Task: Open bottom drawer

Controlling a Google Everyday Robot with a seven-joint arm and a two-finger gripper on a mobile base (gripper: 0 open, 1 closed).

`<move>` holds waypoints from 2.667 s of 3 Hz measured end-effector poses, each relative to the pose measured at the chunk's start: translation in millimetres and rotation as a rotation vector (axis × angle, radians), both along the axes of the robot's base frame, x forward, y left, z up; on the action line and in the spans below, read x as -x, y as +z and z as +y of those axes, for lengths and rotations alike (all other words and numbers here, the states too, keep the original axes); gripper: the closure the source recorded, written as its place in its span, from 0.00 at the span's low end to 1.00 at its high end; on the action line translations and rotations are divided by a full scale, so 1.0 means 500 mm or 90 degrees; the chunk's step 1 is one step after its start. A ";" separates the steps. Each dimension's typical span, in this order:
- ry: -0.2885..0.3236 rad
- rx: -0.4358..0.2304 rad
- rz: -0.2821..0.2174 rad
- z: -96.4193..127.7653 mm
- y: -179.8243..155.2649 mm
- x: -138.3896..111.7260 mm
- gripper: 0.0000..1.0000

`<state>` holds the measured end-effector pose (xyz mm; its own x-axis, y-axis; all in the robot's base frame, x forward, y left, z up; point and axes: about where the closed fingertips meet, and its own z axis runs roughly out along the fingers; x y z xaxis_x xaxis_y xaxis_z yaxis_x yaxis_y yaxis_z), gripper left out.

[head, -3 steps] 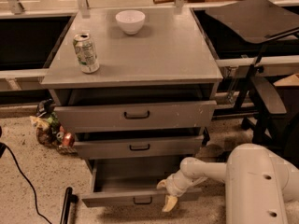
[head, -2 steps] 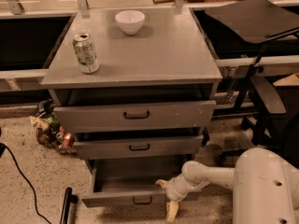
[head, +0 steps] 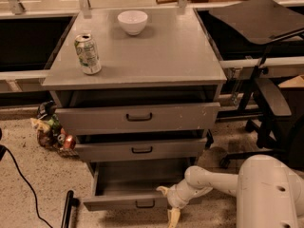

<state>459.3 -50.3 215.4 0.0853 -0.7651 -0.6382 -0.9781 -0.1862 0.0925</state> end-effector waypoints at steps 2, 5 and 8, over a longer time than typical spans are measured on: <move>0.002 -0.005 0.026 -0.003 -0.020 0.022 0.43; 0.002 -0.005 0.026 -0.004 0.001 0.020 1.00; -0.017 -0.028 -0.060 -0.053 0.123 0.015 0.58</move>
Offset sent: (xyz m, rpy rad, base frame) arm -0.0216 -0.0058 -0.0142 0.0045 0.0689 0.0095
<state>451.6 -77.0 276.8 0.1264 -0.7396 -0.6611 -0.9867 -0.1622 -0.0071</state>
